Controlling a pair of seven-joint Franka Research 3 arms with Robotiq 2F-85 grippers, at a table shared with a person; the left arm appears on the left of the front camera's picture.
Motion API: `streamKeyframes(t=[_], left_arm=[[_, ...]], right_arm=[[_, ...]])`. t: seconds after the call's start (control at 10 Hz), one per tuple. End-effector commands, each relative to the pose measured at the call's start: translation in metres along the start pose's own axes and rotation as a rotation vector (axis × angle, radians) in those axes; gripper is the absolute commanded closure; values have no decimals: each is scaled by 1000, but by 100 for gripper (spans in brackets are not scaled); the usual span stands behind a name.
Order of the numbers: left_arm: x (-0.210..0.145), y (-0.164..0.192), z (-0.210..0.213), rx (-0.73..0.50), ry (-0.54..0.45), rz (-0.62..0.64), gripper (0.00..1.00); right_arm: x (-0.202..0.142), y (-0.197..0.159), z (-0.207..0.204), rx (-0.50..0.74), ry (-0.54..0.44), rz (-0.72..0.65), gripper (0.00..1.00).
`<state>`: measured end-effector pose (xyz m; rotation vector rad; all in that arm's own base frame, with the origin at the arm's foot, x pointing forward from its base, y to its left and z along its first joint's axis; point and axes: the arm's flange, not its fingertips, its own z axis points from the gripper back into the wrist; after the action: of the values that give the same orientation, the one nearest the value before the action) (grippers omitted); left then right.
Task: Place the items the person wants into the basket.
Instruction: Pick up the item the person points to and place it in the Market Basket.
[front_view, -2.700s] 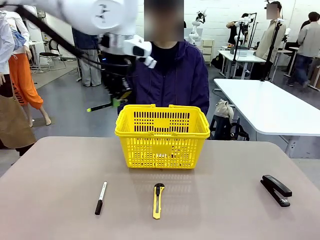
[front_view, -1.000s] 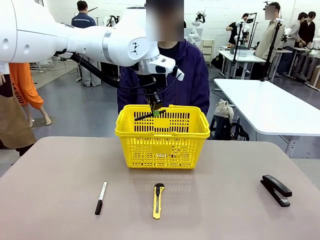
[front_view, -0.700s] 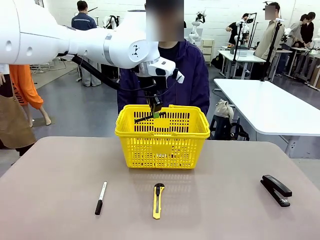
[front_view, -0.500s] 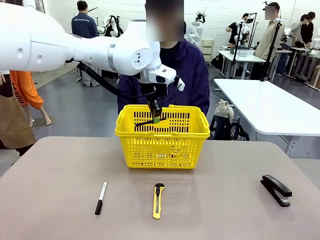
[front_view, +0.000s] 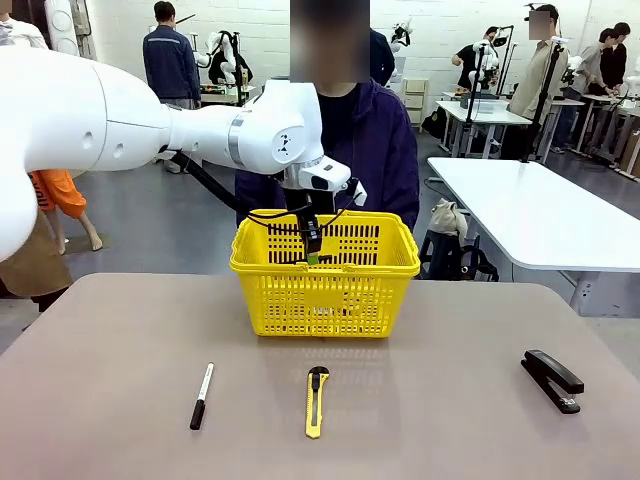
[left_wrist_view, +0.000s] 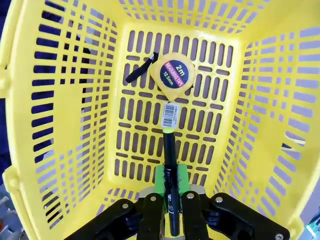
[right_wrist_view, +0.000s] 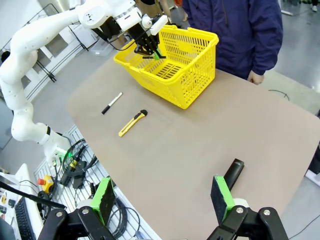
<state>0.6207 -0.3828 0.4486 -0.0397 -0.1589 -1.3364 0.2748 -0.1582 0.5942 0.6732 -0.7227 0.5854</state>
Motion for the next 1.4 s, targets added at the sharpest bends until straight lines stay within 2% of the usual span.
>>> streamKeyframes(t=[0.0,0.5,0.6,0.7,0.8,0.9,1.3], left_arm=[[9,18,2,-23,17,-7,89],[11,21,-5,-39,31,-28,87],[11,21,-5,-38,31,-34,78],[11,21,-4,-36,31,-38,41],[11,20,-4,-36,33,-41,28],[11,20,-4,-34,32,-41,0],[11,19,-3,-33,34,-41,0]], right_arm=[[1,-1,0,11,-9,-2,0],[1,-1,0,11,-9,-2,0],[1,-1,0,11,-9,-2,0],[1,-1,0,11,-9,-2,0],[1,-1,0,11,-9,-2,0],[1,-1,0,11,-9,-2,0],[1,-1,0,11,-9,-2,0]])
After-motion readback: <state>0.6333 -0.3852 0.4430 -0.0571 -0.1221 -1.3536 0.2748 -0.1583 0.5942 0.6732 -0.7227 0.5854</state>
